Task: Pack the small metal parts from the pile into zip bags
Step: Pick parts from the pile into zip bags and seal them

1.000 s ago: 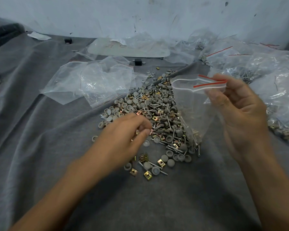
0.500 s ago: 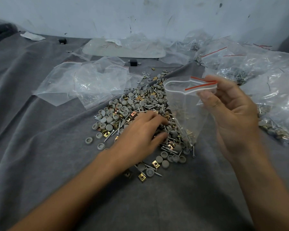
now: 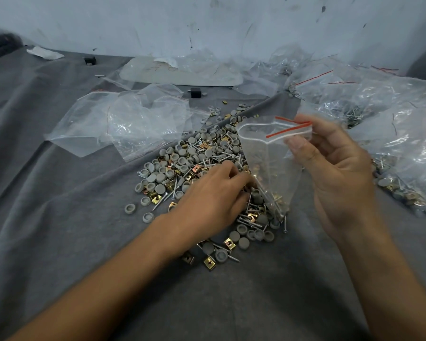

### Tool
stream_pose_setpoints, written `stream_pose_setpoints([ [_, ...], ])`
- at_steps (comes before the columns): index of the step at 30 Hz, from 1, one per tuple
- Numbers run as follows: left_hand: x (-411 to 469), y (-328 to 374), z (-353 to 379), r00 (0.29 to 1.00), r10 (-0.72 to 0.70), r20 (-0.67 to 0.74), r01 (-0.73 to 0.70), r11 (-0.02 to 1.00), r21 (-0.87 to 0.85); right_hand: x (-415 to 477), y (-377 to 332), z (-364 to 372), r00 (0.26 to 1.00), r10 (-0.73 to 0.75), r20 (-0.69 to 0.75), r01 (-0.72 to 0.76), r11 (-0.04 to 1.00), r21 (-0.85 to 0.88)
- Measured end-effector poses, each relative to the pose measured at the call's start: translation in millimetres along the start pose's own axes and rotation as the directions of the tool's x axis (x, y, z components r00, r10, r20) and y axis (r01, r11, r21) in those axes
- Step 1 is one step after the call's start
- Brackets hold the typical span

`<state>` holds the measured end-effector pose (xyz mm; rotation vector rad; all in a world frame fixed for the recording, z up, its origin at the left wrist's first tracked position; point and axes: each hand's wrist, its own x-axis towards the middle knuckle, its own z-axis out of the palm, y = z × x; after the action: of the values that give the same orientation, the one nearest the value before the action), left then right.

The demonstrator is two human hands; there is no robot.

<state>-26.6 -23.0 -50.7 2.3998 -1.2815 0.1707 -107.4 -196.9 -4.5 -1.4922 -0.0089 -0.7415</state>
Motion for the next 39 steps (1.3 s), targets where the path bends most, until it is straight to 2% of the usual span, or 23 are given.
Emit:
stream_pose_setpoints([
  [5,2,2,-1,0.998,0.017,0.064,-0.022,0.997,0.073,0,0,-2,1.0,0.008,0.006,-0.008,1.0,-0.018],
  [18,-20,-12,-19,0.987,-0.1,0.127,0.099,0.995,0.014,-1,-2,-4,0.999,0.025,0.027,-0.025,1.0,0.01],
  [21,-29,-18,-26,0.982,-0.148,0.115,0.153,0.987,-0.037,-3,-3,-2,0.998,0.025,0.052,-0.026,1.0,0.018],
  [24,-39,-23,-37,0.978,-0.206,0.039,0.209,0.964,-0.164,-5,-3,1,0.996,0.019,0.082,-0.021,0.999,0.025],
  [27,-42,-28,-48,0.952,-0.298,-0.067,0.257,0.9,-0.354,-8,-3,5,0.992,0.035,0.123,-0.036,0.999,0.005],
  [29,-42,-32,-55,0.931,-0.357,-0.071,0.281,0.829,-0.483,-10,-2,7,0.987,0.045,0.152,-0.044,0.999,-0.011],
  [33,-42,-39,-68,0.888,-0.46,-0.012,0.29,0.581,-0.76,-14,-1,13,0.969,0.078,0.234,-0.072,0.997,-0.033],
  [35,-42,-41,-73,0.862,-0.506,-0.028,0.26,0.488,-0.833,-17,-2,16,0.951,0.094,0.293,-0.086,0.995,-0.043],
  [39,-42,-38,-79,0.842,-0.531,-0.093,0.186,0.449,-0.874,-24,-2,22,0.924,0.117,0.365,-0.07,0.988,-0.138],
])
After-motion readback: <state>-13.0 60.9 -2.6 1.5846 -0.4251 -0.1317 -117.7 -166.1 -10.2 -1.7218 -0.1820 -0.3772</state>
